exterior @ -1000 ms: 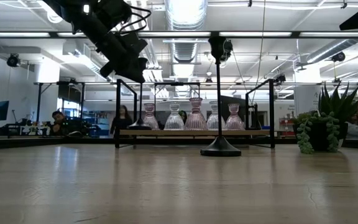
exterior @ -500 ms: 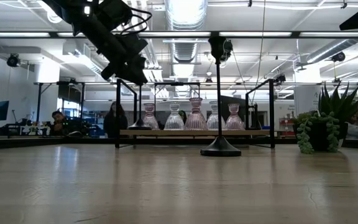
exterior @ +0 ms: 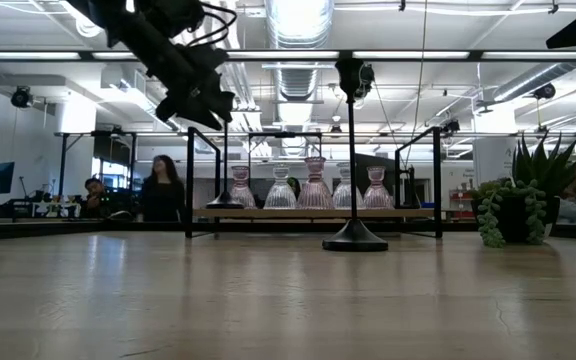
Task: Pick & Place candle stick holders
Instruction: Put the bottom black candle holder on the shelf
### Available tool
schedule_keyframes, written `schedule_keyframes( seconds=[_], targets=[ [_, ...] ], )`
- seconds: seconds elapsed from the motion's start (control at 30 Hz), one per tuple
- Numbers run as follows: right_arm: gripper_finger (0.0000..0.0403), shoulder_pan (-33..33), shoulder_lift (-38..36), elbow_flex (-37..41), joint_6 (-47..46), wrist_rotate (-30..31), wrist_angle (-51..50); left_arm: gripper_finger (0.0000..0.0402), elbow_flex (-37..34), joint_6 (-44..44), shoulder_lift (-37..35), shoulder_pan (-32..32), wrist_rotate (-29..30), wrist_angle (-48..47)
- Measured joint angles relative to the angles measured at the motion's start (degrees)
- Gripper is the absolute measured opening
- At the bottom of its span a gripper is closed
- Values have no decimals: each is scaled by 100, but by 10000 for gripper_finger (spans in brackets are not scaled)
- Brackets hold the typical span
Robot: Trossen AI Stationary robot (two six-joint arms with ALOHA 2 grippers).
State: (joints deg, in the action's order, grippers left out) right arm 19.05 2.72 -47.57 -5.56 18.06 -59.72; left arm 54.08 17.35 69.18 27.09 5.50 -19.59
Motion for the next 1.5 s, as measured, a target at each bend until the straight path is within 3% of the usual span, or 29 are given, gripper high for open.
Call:
schedule_keyframes(
  seconds=[1.0, 1.17, 1.4, 1.5],
  targets=[
    [8, 0, -1, 0, 0, 0, 0, 174, 0, 1248, -2598, -606, -116, -2484],
    [8, -1, 1, 0, 0, 0, 0, 174, 0, 1725, -2964, -692, -787, -2868],
    [8, -2, -2, 0, 0, 0, 0, 173, 0, 1142, -3360, -706, -2459, -2370],
    [8, 0, 1, 1, 0, 0, 1, 172, 0, 971, -3421, -744, -2870, -2085]
  ],
)
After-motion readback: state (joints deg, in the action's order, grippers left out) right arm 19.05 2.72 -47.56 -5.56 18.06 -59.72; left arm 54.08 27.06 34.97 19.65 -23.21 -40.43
